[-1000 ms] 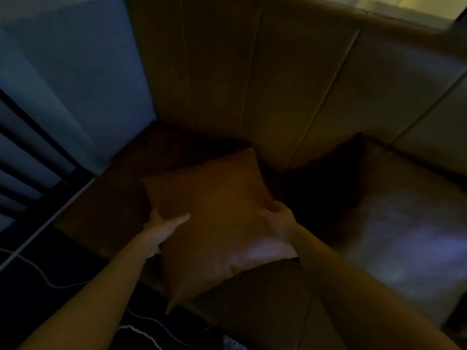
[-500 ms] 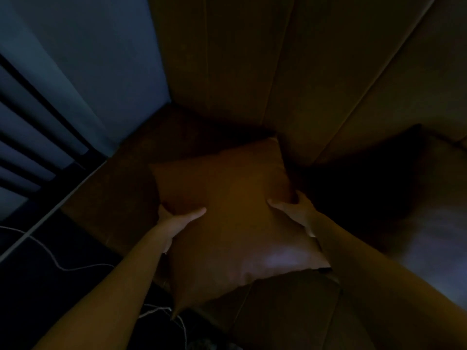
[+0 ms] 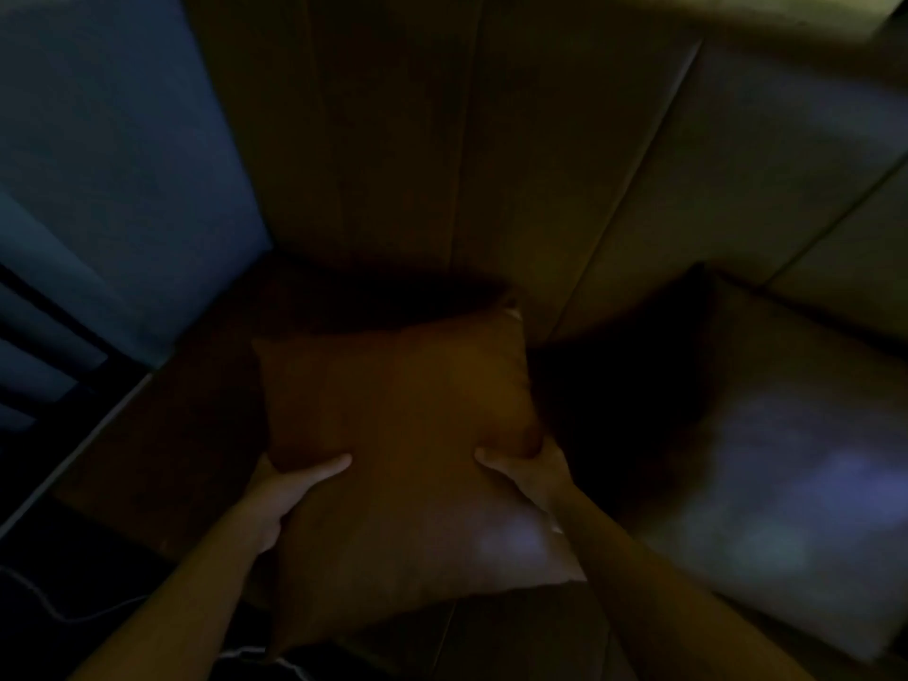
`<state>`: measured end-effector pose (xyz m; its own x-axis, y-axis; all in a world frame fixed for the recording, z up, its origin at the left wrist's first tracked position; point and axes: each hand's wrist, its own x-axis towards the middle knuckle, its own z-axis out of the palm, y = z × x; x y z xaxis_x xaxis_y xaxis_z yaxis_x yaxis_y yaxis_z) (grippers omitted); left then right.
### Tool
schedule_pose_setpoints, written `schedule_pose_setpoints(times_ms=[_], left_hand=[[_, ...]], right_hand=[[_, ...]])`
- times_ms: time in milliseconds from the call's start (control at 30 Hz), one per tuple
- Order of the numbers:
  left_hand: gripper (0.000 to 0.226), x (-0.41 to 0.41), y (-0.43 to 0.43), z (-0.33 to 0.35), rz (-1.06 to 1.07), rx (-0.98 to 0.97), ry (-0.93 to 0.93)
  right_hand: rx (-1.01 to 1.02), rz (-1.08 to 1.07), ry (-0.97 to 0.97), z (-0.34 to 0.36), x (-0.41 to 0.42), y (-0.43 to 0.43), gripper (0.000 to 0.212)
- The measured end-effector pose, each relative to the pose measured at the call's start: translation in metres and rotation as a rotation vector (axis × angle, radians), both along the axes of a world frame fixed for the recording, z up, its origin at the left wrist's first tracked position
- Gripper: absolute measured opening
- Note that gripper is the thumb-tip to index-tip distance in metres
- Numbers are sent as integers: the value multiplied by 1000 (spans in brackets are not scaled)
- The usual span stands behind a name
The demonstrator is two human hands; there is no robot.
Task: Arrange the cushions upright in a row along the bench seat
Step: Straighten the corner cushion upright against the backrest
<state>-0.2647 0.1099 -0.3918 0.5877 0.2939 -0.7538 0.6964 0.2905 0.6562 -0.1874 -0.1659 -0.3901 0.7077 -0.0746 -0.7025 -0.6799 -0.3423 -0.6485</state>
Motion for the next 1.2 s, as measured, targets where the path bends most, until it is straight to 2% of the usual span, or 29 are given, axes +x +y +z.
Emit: schedule_pose_setpoints(times_ms=[100,233,400,667,767,1200], left_hand=[[111,12,-6,16,-7,5,-99],[113,41,-23,32,-24,19,-208],[124,83,-47,42,-161,36,-300],[120,141,-53,36,-296,126,-311],[127,150,-49,29,-324,137,-311],[102,164,-34,-5,-363,128,-238]], right_hand=[[8,-58,-74,12,-5,-7,133],[6,-164,-205,29,-2,-27,127],[64,-257,-252,28,0,-58,117],[64,-312,-301,6,16,-73,110],[66,-307,-312,-1,22,-72,109],[45,-320,-278,-17,35,-66,104]])
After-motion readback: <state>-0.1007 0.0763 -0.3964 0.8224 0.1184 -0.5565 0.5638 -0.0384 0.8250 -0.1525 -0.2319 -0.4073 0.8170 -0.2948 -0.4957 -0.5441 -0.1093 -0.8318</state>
